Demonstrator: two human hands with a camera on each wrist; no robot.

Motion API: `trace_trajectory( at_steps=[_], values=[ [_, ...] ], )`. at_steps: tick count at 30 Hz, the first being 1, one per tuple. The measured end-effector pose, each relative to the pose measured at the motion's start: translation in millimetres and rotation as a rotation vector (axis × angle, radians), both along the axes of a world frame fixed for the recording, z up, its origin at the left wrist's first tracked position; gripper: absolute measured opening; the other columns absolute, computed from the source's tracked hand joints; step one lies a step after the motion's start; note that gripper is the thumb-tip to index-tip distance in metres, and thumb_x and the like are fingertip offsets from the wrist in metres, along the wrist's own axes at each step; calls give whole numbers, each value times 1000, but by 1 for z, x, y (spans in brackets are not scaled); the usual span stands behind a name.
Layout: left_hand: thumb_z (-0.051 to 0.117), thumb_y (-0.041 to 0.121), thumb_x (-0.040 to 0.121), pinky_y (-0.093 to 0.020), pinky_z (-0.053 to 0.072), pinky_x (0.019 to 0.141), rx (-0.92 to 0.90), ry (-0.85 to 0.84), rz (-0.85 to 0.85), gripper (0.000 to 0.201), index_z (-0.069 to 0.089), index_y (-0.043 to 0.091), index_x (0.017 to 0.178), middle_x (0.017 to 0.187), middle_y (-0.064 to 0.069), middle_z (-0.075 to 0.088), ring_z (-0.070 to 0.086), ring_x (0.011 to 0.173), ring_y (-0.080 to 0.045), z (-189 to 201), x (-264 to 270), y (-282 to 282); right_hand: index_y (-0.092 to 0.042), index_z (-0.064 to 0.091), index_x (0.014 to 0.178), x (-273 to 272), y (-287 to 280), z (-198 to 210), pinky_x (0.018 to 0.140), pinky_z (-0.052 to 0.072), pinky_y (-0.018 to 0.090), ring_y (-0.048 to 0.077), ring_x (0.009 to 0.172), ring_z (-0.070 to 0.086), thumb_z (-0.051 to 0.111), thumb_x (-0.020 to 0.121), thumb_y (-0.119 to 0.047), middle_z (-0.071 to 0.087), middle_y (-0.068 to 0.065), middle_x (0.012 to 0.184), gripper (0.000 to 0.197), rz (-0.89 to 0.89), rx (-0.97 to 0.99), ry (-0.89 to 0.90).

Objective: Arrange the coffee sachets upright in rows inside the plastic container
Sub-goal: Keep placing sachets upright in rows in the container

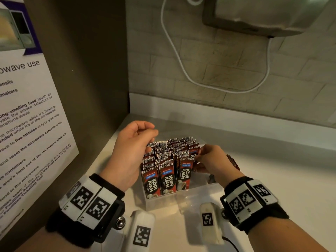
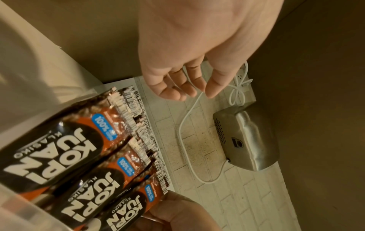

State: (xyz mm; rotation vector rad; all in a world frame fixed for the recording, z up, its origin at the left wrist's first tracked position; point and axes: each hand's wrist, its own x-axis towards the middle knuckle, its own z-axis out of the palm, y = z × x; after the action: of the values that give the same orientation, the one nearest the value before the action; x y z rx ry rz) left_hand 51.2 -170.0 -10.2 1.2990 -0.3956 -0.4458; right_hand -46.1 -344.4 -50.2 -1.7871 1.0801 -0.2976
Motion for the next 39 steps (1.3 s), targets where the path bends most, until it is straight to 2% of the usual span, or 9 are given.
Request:
trace_trajectory(
  at_steps=[4,11,16,19,22,26,29,35,39],
  values=[
    [62,6,88,-27,43,68,-3,2,-5,13,62,19,86,77,0,56,52,75,-13,0,-1,-1,-5,54,92,-1,0,-1,71,60,40,31,83,70,57,90,0,67,19,95,6,0,-12,18],
    [62,7,88,-26,44,66,15,1,-17,12,62,19,87,76,0,56,53,72,-11,-1,-2,-2,-8,48,101,-6,-1,12,75,58,48,32,75,71,65,87,-7,67,16,85,22,16,-71,-1],
    [63,9,88,-26,42,66,48,-39,16,12,62,21,85,77,5,57,53,73,-8,-2,-1,-1,-15,56,95,-30,-7,48,58,48,30,19,66,62,72,82,-22,63,3,84,22,-103,-470,-65],
    [63,9,88,-22,42,61,65,-36,20,11,62,20,87,75,6,56,53,66,-4,-4,-2,-1,-18,57,104,-47,-15,59,57,39,27,21,78,57,78,76,-30,59,2,91,37,-75,-564,114],
    [63,7,87,-19,43,56,63,-30,10,12,62,19,85,72,5,55,53,60,-2,-5,-6,-3,-23,55,111,-53,-16,54,54,51,31,21,73,59,80,70,-27,57,0,89,48,123,-465,398],
    [63,5,86,-13,42,47,46,-29,-23,12,61,17,86,73,4,57,53,52,5,-3,-12,-5,-23,61,92,-53,-14,45,52,57,31,23,62,67,68,74,-10,61,0,81,24,210,-475,511],
    [63,6,86,-12,42,47,52,-31,-36,10,62,16,88,74,4,57,53,51,6,-1,-14,-4,-25,63,77,-53,-17,38,41,44,25,20,57,62,53,74,3,63,2,80,30,209,-610,517],
    [63,10,87,-24,41,64,92,-50,-50,9,62,19,88,76,5,57,53,67,-4,1,-16,-1,-23,67,71,-67,-29,75,46,49,28,17,50,56,64,68,9,64,5,69,32,122,-737,201],
    [63,19,87,-31,46,77,137,-64,-174,7,64,22,94,88,4,64,59,87,-11,4,-20,-1,-14,69,72,-78,-19,119,47,44,15,10,48,52,69,68,18,64,4,62,32,325,-467,-199]
  ],
)
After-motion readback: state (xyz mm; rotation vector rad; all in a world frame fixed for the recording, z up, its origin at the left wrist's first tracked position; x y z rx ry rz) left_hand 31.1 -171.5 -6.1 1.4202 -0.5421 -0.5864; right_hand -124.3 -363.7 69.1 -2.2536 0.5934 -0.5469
